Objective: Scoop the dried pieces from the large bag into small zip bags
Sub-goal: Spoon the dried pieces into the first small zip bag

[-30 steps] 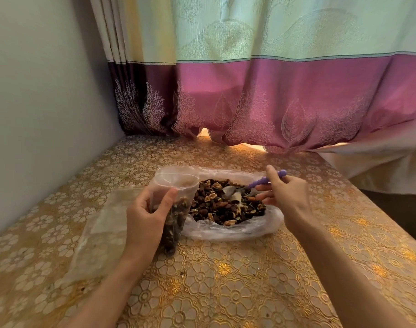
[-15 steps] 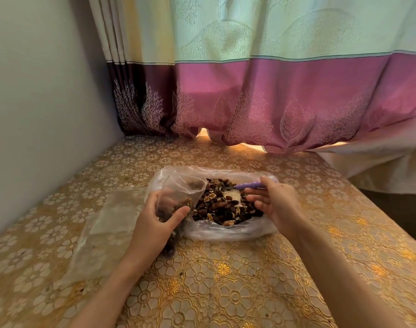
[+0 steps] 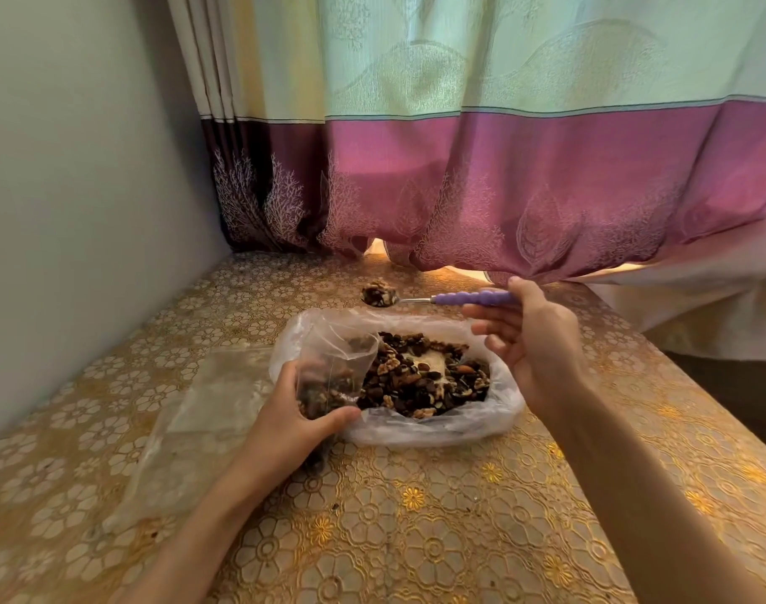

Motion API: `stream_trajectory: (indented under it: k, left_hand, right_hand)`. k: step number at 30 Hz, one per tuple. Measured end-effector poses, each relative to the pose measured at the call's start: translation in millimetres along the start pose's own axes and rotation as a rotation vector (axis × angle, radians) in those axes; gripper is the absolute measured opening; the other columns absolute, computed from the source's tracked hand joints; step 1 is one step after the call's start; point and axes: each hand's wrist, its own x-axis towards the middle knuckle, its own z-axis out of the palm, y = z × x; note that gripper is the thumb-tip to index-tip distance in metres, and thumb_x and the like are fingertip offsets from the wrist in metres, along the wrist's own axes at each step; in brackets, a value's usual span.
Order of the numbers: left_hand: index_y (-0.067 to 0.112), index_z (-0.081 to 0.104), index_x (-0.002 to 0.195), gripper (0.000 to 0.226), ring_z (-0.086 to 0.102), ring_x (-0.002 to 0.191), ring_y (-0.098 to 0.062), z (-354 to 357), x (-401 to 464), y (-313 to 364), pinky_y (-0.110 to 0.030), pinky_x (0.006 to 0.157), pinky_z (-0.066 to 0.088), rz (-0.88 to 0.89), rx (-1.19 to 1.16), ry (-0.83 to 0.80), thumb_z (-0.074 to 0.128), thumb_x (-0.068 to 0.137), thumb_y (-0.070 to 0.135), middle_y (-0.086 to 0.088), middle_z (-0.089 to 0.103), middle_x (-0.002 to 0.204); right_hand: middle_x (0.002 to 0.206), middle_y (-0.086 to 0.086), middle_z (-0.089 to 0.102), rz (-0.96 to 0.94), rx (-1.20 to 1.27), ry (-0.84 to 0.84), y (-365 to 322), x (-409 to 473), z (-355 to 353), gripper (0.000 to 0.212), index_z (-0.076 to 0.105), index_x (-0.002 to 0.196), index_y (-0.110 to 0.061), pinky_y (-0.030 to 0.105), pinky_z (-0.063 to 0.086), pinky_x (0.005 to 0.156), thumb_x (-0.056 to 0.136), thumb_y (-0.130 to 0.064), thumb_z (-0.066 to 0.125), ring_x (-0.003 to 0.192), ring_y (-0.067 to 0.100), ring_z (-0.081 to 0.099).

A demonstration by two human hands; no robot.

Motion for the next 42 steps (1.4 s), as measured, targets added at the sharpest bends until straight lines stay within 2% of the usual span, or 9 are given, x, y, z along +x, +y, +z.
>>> stream_trajectory:
  k: [9, 15, 20, 26, 30, 32, 37, 40, 42]
  left_hand:
    - [0.036, 0.050, 0.099, 0.047, 0.053, 0.087, 0.008, -1.4, -1.8, 3.3, -0.012, 0.066, 0.038, -0.059, -0.034, 0.065, 0.078, 0.062, 0.038, 0.019, 0.057, 0.097]
    - [0.030, 0.050, 0.108, 0.047, 0.052, 0.089, 0.005, -1.4, -0.5, -0.9, -0.012, 0.065, 0.039, -0.089, -0.093, 0.115, 0.077, 0.070, 0.027, 0.018, 0.055, 0.097]
    - [0.034, 0.051, 0.108, 0.050, 0.057, 0.083, 0.010, -1.9, 0.3, 0.2, -0.004, 0.060, 0.041, -0.090, -0.167, 0.169, 0.079, 0.068, 0.024, 0.018, 0.060, 0.095]
    - [0.038, 0.056, 0.101, 0.052, 0.066, 0.086, -0.007, -6.5, 0.3, 6.4, -0.026, 0.074, 0.050, -0.101, -0.377, 0.187, 0.078, 0.054, 0.033, 0.011, 0.069, 0.092]
    - [0.024, 0.061, 0.101, 0.051, 0.069, 0.082, -0.016, -11.4, 0.7, 12.0, -0.037, 0.070, 0.054, -0.114, -0.597, 0.243, 0.076, 0.053, 0.032, 0.000, 0.072, 0.090]
    - [0.018, 0.063, 0.098, 0.047, 0.069, 0.080, -0.019, -15.5, 0.9, 15.4, -0.033, 0.063, 0.055, -0.119, -0.642, 0.296, 0.075, 0.054, 0.031, -0.002, 0.072, 0.086]
    - [0.018, 0.068, 0.066, 0.022, 0.065, 0.080, -0.010, -20.6, 0.5, 26.7, -0.024, 0.067, 0.052, -0.056, -0.582, 0.357, 0.072, 0.058, 0.038, 0.012, 0.065, 0.093]
    - [0.018, 0.065, 0.088, 0.038, 0.068, 0.071, -0.016, -21.0, -0.8, 29.7, -0.021, 0.058, 0.053, -0.031, -0.606, 0.371, 0.071, 0.059, 0.040, -0.004, 0.069, 0.088]
    - [0.015, 0.062, 0.097, 0.049, 0.067, 0.071, -0.016, -21.8, -0.2, 30.7, -0.022, 0.059, 0.051, -0.033, -0.620, 0.390, 0.070, 0.058, 0.045, 0.000, 0.069, 0.080]
  right_hand:
    - [0.080, 0.014, 0.074, -0.082, -0.151, -0.218, -6.2, -17.2, 18.9, 0.035, 0.063, 0.078, 0.001, 0.017, 0.041, 0.039, 0.098, -0.016, 0.042, 0.050, 0.014, 0.060]
    - [0.088, 0.015, 0.073, -0.074, -0.221, -0.334, 0.0, -19.9, 23.6, 0.023, 0.062, 0.101, 0.002, 0.019, 0.042, 0.041, 0.097, -0.011, 0.044, 0.057, 0.017, 0.063]
    - [0.087, 0.018, 0.071, -0.091, -0.166, -0.332, -0.5, -16.4, 18.1, 0.023, 0.063, 0.102, 0.001, 0.021, 0.042, 0.042, 0.095, -0.004, 0.042, 0.059, 0.021, 0.063]
    - [0.104, 0.027, 0.067, -0.074, -0.001, -0.359, -2.6, -11.3, 12.8, 0.026, 0.061, 0.104, 0.003, 0.019, 0.040, 0.042, 0.094, -0.009, 0.041, 0.057, 0.017, 0.060]
    - [0.099, 0.022, 0.070, -0.064, 0.066, -0.292, -2.3, -8.1, 7.9, 0.022, 0.062, 0.094, -0.002, 0.019, 0.040, 0.044, 0.087, -0.021, 0.052, 0.057, 0.015, 0.057]
    - [0.088, 0.015, 0.072, -0.060, 0.072, -0.226, -0.5, -6.6, 5.0, 0.022, 0.063, 0.088, -0.005, 0.018, 0.040, 0.044, 0.092, -0.018, 0.045, 0.056, 0.014, 0.055]
    - [0.090, 0.017, 0.073, -0.059, -0.009, -0.175, 4.1, -4.7, 1.9, 0.027, 0.060, 0.082, -0.006, 0.019, 0.039, 0.043, 0.096, -0.016, 0.038, 0.052, 0.013, 0.053]
    - [0.086, 0.015, 0.074, -0.062, -0.109, -0.118, 9.3, -2.1, -0.6, 0.031, 0.060, 0.079, -0.006, 0.020, 0.039, 0.043, 0.099, -0.019, 0.039, 0.052, 0.014, 0.053]
    - [0.080, 0.011, 0.074, -0.105, -0.222, -0.056, 13.3, 0.2, -3.0, 0.033, 0.061, 0.079, -0.007, 0.019, 0.039, 0.042, 0.100, -0.023, 0.040, 0.052, 0.014, 0.053]
